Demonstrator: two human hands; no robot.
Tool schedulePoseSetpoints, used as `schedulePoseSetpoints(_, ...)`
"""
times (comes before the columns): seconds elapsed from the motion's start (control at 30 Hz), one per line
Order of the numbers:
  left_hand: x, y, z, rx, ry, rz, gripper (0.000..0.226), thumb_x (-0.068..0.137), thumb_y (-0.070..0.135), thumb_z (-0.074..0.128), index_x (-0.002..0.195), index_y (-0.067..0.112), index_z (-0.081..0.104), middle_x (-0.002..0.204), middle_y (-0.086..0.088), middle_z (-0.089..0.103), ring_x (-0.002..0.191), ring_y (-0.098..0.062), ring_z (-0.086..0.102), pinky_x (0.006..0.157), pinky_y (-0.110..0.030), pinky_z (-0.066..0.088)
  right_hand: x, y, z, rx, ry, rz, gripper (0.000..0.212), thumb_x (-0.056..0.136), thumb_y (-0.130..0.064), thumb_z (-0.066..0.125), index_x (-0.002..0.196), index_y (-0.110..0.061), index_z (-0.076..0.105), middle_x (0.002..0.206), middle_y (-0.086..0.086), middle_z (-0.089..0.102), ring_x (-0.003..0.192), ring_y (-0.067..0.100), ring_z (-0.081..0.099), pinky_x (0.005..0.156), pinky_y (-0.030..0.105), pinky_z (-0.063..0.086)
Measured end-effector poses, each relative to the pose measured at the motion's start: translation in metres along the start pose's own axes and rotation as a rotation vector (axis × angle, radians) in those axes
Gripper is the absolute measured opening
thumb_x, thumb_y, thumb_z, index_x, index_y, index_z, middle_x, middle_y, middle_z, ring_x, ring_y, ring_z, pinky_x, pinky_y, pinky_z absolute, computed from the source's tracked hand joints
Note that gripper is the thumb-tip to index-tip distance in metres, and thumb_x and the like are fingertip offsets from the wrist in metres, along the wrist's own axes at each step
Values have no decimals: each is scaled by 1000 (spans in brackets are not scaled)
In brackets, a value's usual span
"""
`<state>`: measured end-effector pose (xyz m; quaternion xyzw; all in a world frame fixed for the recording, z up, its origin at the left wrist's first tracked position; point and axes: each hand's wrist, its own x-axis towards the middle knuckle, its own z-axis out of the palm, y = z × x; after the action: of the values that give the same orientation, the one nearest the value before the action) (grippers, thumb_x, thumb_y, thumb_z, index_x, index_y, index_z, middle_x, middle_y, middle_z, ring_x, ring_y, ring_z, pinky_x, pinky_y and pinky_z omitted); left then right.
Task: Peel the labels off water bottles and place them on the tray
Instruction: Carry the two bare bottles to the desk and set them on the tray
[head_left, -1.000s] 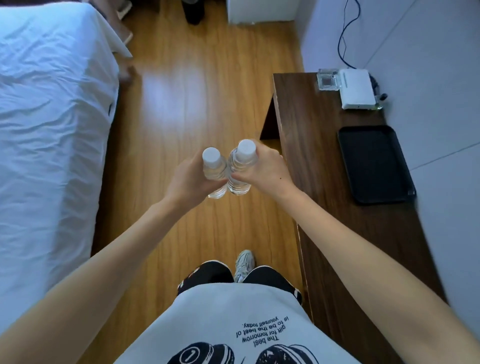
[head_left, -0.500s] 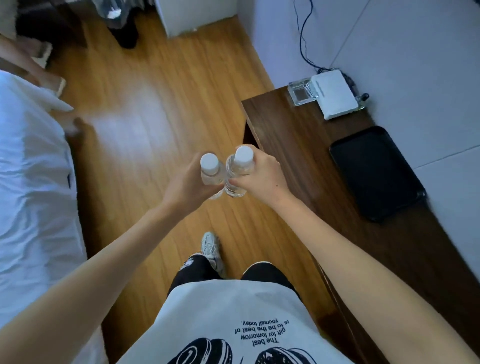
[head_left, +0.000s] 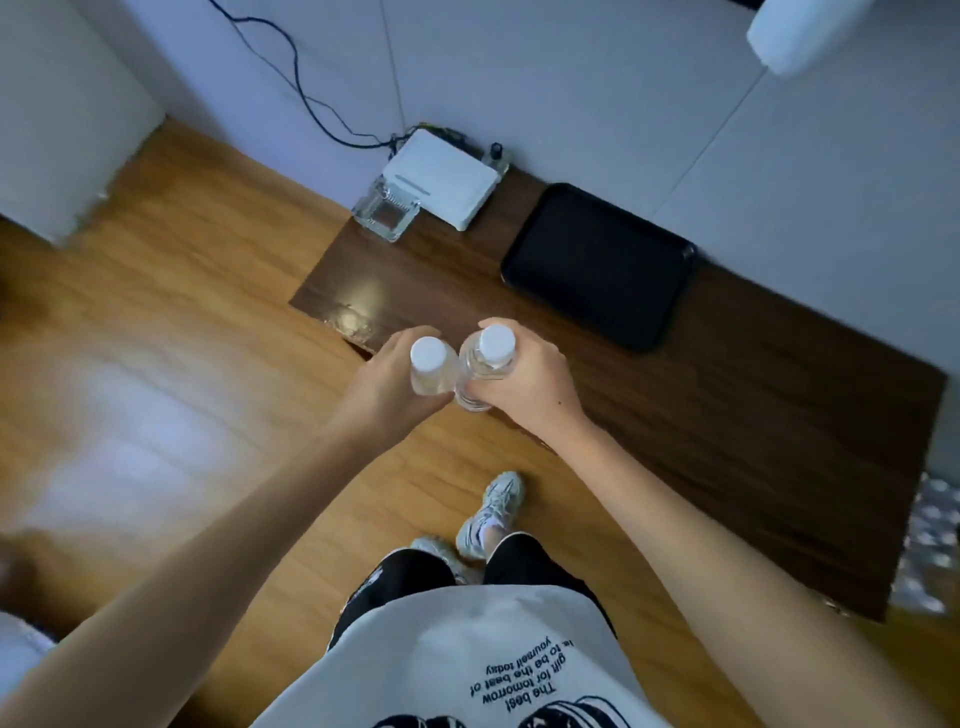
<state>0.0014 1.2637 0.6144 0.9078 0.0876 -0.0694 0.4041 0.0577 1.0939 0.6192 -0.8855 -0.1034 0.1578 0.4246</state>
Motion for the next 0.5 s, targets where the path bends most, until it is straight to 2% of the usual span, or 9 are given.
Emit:
schedulePoseSetpoints(0.17,57,31,42,43,-140,82,57,72,31,77,122,19,51,120,2,56,103,-17,54,83,-31,44,10,50,-34,-9,139,111,67,61,-32,87,120,-24,59,116,-6,67,107,13,62,87,30,51)
schedulePoseSetpoints(0.27,83,45,61,52,-218,124,57,74,30,76,123,17,51,126,-2,56,109,-22,57,86,-33,45,13,71,-46,-7,214,173,66,61,-30,87,121,-23,59,117,-5,67,108,11,61,86,25,49)
schedulePoseSetpoints(0.43,121,47,87,61,-327,181,53,78,30,73,124,18,50,127,0,55,111,-15,52,85,-26,38,29,102,-38,11,295,281,65,65,-30,86,122,-23,57,117,-2,66,109,14,61,87,35,54)
schedulePoseSetpoints(0.5,137,37,95,66,-367,192,53,77,32,73,123,20,50,126,1,54,109,-15,54,86,-29,42,39,114,-28,26,324,320,65,65,-28,86,122,-22,57,117,-1,66,108,16,62,87,36,55)
